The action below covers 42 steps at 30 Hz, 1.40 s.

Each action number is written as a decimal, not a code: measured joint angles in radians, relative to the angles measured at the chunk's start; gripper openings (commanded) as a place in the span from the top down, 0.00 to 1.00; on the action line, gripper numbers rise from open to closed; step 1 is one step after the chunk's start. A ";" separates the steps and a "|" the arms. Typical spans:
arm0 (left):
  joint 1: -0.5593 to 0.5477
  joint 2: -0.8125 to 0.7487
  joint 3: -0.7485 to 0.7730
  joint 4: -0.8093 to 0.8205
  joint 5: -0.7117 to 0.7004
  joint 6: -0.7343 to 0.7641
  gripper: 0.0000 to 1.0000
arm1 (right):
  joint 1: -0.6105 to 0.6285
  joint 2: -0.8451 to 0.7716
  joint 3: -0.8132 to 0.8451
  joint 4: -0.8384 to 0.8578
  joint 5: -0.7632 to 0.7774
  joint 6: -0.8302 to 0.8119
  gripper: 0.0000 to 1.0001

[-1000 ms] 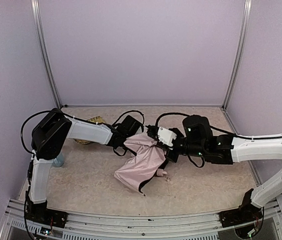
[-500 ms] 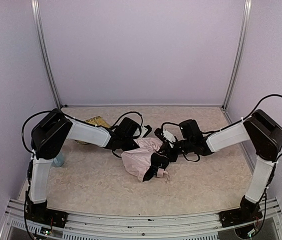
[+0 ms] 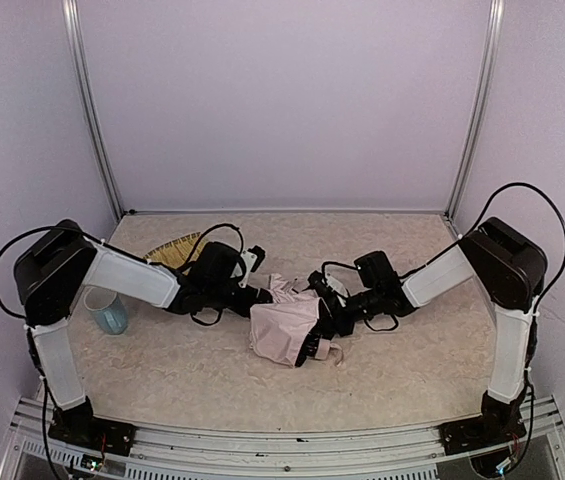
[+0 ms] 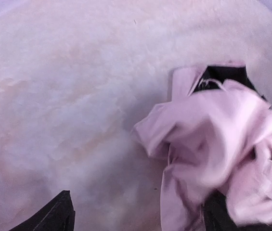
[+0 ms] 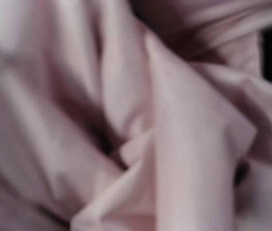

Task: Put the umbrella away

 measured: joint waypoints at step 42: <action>-0.167 -0.042 0.207 -0.247 0.316 0.301 1.00 | 0.065 0.085 0.219 -0.316 -0.139 -0.219 0.98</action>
